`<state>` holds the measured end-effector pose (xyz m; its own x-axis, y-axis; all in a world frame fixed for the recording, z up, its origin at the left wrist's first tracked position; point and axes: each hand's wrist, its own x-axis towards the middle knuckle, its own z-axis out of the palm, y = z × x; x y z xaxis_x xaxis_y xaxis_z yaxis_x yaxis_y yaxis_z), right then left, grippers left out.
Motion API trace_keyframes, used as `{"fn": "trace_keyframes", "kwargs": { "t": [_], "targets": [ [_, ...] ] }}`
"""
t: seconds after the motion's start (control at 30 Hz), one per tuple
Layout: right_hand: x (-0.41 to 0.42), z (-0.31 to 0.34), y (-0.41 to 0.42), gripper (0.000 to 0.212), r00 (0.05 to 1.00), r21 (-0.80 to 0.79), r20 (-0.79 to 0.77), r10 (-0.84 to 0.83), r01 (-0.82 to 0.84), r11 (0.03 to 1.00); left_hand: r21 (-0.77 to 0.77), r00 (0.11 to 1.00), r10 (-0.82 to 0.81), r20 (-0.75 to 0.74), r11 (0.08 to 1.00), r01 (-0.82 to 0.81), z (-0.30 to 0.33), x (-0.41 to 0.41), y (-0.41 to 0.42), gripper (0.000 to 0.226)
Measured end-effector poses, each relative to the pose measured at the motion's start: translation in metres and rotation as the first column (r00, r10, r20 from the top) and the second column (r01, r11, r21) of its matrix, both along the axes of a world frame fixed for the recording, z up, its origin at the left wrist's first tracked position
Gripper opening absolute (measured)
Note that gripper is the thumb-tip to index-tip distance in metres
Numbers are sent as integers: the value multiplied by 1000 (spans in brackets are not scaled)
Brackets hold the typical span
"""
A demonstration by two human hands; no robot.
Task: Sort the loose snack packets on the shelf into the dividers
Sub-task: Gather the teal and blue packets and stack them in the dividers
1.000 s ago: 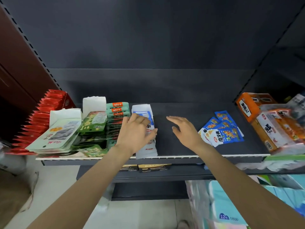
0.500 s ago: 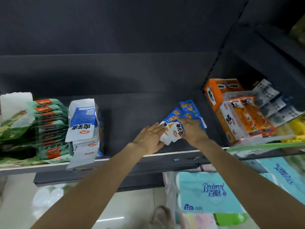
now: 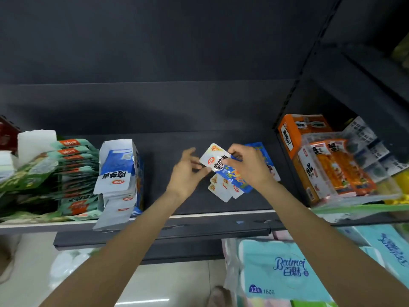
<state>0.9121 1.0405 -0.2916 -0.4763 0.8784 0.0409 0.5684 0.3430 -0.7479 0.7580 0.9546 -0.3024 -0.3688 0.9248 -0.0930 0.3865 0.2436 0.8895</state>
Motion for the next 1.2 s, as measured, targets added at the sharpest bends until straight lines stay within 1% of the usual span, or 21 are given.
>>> {"fn": "trace_keyframes", "kwargs": {
  "t": [0.07,0.1,0.13,0.2,0.23,0.33,0.4,0.43,0.53,0.63,0.7,0.8,0.83,0.9,0.93,0.97,1.03,1.07,1.13,1.2],
  "targets": [
    [-20,15,-11,21,980,-66,-200,4,-17,998,85,995,104,2,991,-104,21,-19,-9,65],
    [-32,20,-16,20,963,-95,-270,8,-35,995,99,993,119,6,988,-119,31,-29,-15,60],
    [-44,26,-21,17,949,-119,-316,18,-59,991,101,993,117,-10,988,-115,39,-38,-21,50],
    [-70,39,-32,11,934,-136,-352,59,-113,984,102,987,102,-125,991,-89,52,-58,-37,27],
    [-84,44,-38,11,931,-124,-354,86,-138,983,124,976,111,-186,988,-89,57,-68,-46,19],
    [-122,63,-58,8,926,23,-329,183,-186,982,234,941,182,-286,965,-116,74,-104,-71,4],
    [-143,72,-71,9,931,145,-290,223,-188,971,303,912,221,-345,946,-114,84,-128,-86,12],
    [-152,74,-79,11,931,198,-274,242,-191,961,325,904,221,-366,941,-98,86,-140,-93,12],
    [-172,70,-98,19,927,285,-225,300,-232,930,322,888,191,-418,945,-52,83,-166,-112,9],
    [-183,52,-110,23,940,282,-96,326,-288,915,219,864,116,-490,976,-7,71,-183,-127,11],
    [-185,40,-112,25,939,260,28,341,-337,905,134,866,19,-501,989,56,61,-189,-133,16],
    [-183,27,-110,33,926,177,164,340,-366,913,-10,866,-134,-481,989,147,51,-192,-140,35],
    [-182,25,-110,38,916,128,218,336,-368,921,-74,842,-186,-505,982,173,47,-192,-141,44],
    [-180,24,-108,47,886,34,309,345,-373,927,-199,733,-266,-626,963,180,42,-190,-139,58],
    [-177,23,-108,49,884,2,312,350,-368,930,-228,682,-276,-678,960,162,41,-188,-138,61],
    [-174,24,-109,48,895,-12,288,340,-352,936,-230,651,-266,-711,963,142,41,-185,-135,61],
    [-164,27,-109,43,933,5,199,301,-308,951,-187,633,-217,-744,976,114,39,-177,-128,56],
    [-157,27,-107,40,950,17,148,274,-279,960,-153,636,-192,-747,981,117,37,-172,-123,51],
    [-140,25,-101,34,973,29,90,213,-217,976,-43,679,-132,-722,988,147,34,-156,-111,38],
    [-117,17,-90,31,984,48,99,148,-153,987,80,734,-91,-673,978,195,32,-133,-97,25]
  ]
}}
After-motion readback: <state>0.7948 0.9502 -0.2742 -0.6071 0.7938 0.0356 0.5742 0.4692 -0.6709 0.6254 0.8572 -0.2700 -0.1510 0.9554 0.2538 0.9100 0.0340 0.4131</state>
